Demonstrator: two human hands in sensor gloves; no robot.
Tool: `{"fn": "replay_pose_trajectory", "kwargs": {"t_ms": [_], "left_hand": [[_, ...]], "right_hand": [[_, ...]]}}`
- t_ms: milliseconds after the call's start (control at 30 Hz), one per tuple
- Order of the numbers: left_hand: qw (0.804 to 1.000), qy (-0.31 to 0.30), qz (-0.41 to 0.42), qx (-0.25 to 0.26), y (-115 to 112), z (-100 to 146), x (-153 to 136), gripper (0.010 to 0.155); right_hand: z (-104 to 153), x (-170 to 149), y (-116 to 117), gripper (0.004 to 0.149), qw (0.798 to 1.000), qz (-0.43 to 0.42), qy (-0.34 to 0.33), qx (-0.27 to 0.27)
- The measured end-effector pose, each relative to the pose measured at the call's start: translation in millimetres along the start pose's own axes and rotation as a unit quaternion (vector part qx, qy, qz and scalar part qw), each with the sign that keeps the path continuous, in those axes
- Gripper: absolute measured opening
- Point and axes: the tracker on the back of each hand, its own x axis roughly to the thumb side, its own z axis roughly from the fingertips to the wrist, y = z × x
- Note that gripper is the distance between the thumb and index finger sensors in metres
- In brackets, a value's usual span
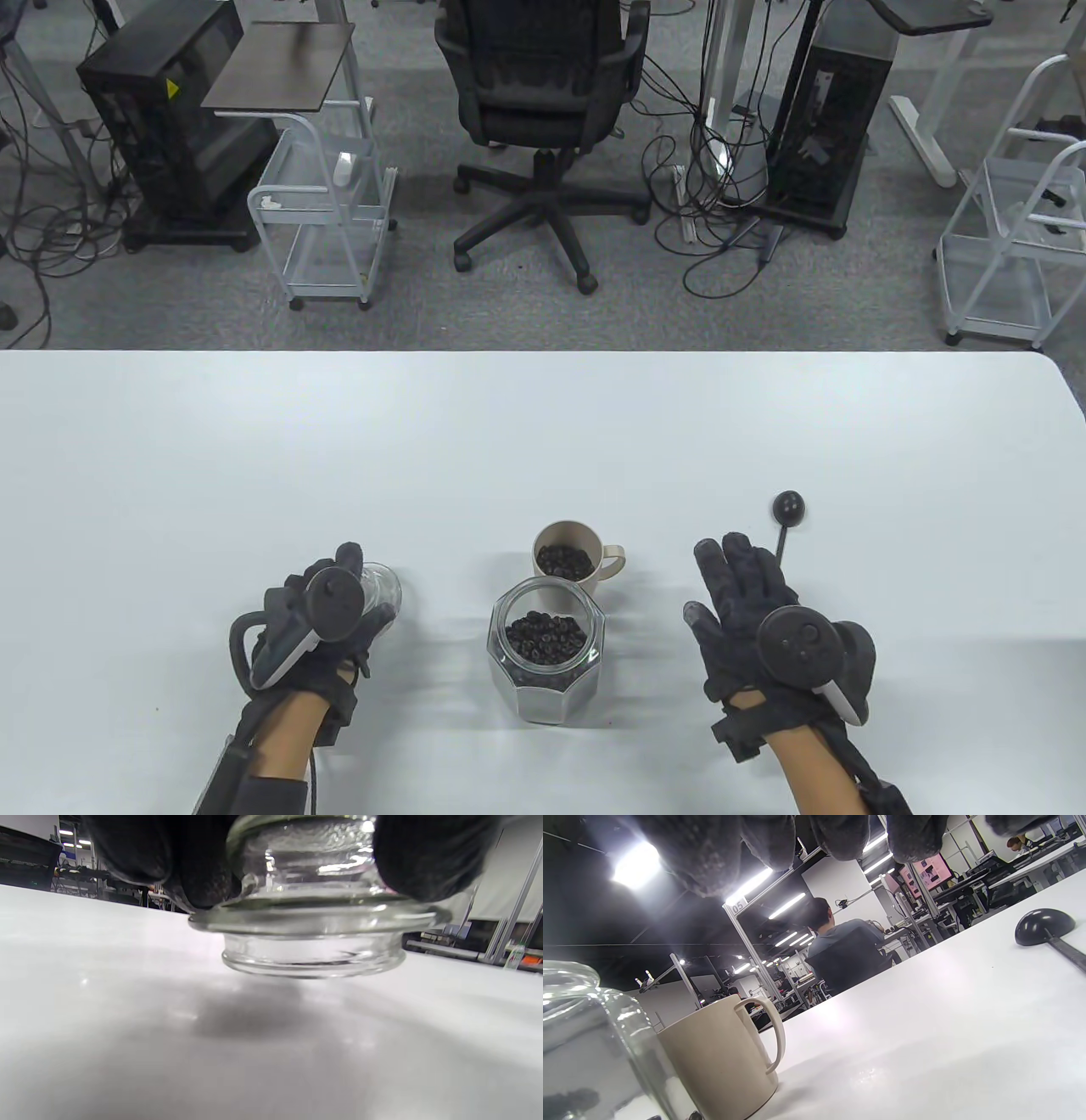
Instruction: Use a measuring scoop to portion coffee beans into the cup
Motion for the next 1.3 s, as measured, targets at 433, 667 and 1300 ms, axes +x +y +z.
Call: {"fn": "replay_pose_trajectory", "kwargs": {"t_ms": [433,667,1300], "left_hand": [[0.958,-0.082,0.254,0.105,33,23,26,0.084],[0.944,-0.148,0.256,0.146,62,43,59,0.083],[0.94,-0.277,0.07,0.186,85,82,159,0.079]], "right_hand": [[0,-2,10,0.065,0.999,-0.025,0.015,0.022],[-1,-1,12,0.065,0.999,-0.034,0.015,0.026],[-5,-1,16,0.065,0.999,-0.041,0.019,0.027]]}}
